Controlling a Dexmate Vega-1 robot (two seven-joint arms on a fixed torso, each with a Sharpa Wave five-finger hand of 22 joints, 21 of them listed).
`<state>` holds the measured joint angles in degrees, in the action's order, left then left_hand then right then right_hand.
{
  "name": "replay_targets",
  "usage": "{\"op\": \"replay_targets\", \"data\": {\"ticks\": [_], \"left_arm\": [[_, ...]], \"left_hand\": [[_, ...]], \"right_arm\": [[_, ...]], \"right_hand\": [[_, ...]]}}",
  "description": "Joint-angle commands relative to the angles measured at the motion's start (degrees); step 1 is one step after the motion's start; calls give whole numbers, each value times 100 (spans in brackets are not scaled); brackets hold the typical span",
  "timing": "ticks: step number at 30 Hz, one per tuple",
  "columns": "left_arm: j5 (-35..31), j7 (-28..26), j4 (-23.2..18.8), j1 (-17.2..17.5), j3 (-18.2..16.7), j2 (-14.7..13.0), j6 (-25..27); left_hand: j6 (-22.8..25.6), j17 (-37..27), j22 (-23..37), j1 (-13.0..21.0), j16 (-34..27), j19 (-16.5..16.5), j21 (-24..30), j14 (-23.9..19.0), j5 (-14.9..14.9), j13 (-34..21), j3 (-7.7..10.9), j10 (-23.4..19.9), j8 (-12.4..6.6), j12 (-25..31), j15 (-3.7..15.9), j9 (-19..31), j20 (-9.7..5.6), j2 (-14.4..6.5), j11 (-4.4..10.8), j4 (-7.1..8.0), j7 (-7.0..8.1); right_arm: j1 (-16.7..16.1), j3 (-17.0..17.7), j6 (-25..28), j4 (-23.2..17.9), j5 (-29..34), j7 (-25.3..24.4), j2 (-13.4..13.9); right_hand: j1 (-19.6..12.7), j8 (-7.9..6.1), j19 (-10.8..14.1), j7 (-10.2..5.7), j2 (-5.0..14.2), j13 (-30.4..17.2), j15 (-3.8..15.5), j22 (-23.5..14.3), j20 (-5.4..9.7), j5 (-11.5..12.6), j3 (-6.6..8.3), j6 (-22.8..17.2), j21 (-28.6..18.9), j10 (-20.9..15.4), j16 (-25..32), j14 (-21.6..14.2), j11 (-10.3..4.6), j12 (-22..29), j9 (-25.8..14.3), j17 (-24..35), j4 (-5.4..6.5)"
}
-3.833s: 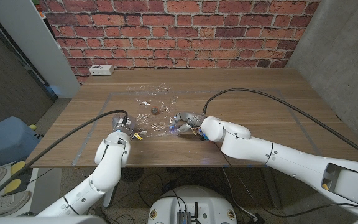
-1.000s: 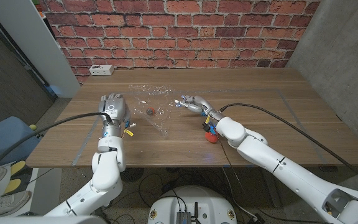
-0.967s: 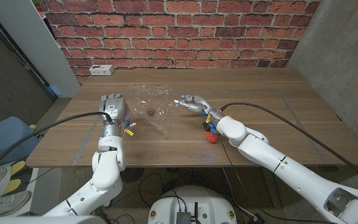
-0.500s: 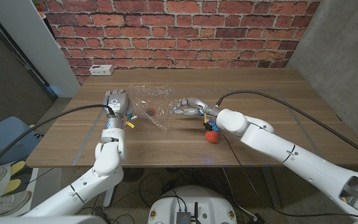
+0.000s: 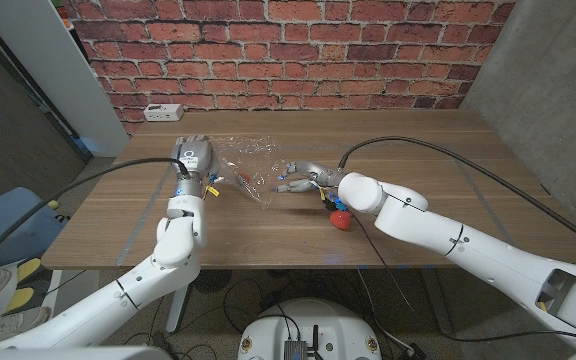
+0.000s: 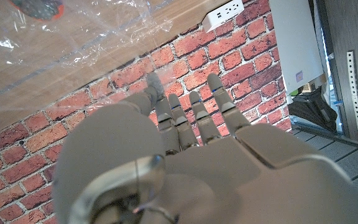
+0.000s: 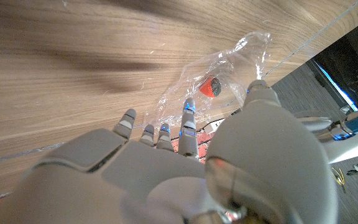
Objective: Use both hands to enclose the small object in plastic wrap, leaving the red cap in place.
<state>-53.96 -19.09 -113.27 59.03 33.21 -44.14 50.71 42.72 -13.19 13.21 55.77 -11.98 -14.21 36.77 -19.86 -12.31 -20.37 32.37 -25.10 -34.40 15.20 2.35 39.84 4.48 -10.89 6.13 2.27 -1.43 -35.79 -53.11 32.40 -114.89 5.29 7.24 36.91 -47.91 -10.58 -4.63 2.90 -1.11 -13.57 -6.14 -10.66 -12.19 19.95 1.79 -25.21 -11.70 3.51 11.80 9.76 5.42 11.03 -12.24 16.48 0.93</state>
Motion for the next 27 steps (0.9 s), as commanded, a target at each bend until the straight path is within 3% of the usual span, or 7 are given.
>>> {"op": "replay_targets", "data": {"ticks": [1, 5, 10, 13, 14, 16, 27], "left_arm": [[124, -67, 199, -360, 256, -10, 164], [148, -78, 291, -478, 331, 16, 215], [178, -21, 304, -573, 424, -17, 253], [221, -13, 284, -586, 444, -45, 260], [236, -17, 272, -581, 443, -62, 261], [245, -9, 252, -582, 457, -93, 277], [458, -96, 249, -569, 391, -160, 313]], "left_hand": [[-7, -14, 12, -52, 12, -4, 71, 16, 9, -27, 64, -10, -472, 27, 208, 60, -29, 10, -3, -21, 11], [-30, -12, 16, -61, 17, 5, 98, 20, 15, -41, 89, -21, -530, 35, 203, 115, -27, 18, -10, -28, 13], [-76, -11, 20, -72, 22, 14, 130, 24, 23, -58, 118, -6, -590, 34, 198, 177, -32, 24, -9, -36, 19], [-92, -10, 21, -80, 23, 19, 149, 23, 29, -67, 133, -2, -624, 34, 194, 205, -30, 30, -26, -42, 24], [-98, -10, 22, -83, 25, 21, 155, 27, 30, -70, 138, 1, -630, 34, 190, 207, -30, 31, -25, -42, 30], [-98, -10, 22, -88, 27, 23, 167, 32, 34, -76, 147, 3, -638, 34, 186, 197, -28, 34, -23, -45, 29], [-120, -13, 24, -128, 29, 52, 219, 40, 54, -104, 183, 24, -672, 32, 185, 147, -29, 38, -26, -45, 33]], "right_arm": [[379, -337, -400, 602, 210, 292, -367], [361, -329, -757, 815, 258, 188, -489], [235, -280, -1220, 1116, 437, -243, -701], [49, -187, -1604, 1348, 557, -758, -865], [-71, -100, -1909, 1512, 546, -1077, -960], [-173, -21, -2096, 1636, 600, -1361, -1060], [-461, 432, -3022, 2362, 314, -2119, -1542]], "right_hand": [[-15, -101, -22, -19, -13, -17, -2, -15, 14, 19, -37, -208, 5, -37, 34, 91, 15, 70, 6, -10, -22], [-216, -241, 137, -3, 1, -9, 50, -10, 34, 76, -6, -586, -61, -280, 99, -63, -12, 178, 14, -44, -147], [-854, -692, 772, -71, 174, 62, 216, 18, 153, 232, 163, -2110, -209, -1105, 271, -653, -267, 407, 35, -168, -522], [-1267, -878, 1225, -76, 436, 99, 376, 26, 335, 295, 382, -2845, -300, -1701, 420, -1134, -480, 544, 58, -197, -724], [-1469, -1008, 1445, -106, 686, 117, 509, 29, 476, 263, 551, -3300, -335, -2035, 485, -1378, -607, 614, 58, -207, -796], [-1699, -1149, 1672, -91, 917, 135, 691, 33, 584, 165, 744, -3725, -366, -2423, 561, -1643, -734, 687, 45, -217, -888], [-1804, -1219, 1900, 65, 1030, 143, 847, 39, 757, 1, 913, -3872, -385, -2816, 629, -1915, -758, 749, -5, -206, -904]]}}
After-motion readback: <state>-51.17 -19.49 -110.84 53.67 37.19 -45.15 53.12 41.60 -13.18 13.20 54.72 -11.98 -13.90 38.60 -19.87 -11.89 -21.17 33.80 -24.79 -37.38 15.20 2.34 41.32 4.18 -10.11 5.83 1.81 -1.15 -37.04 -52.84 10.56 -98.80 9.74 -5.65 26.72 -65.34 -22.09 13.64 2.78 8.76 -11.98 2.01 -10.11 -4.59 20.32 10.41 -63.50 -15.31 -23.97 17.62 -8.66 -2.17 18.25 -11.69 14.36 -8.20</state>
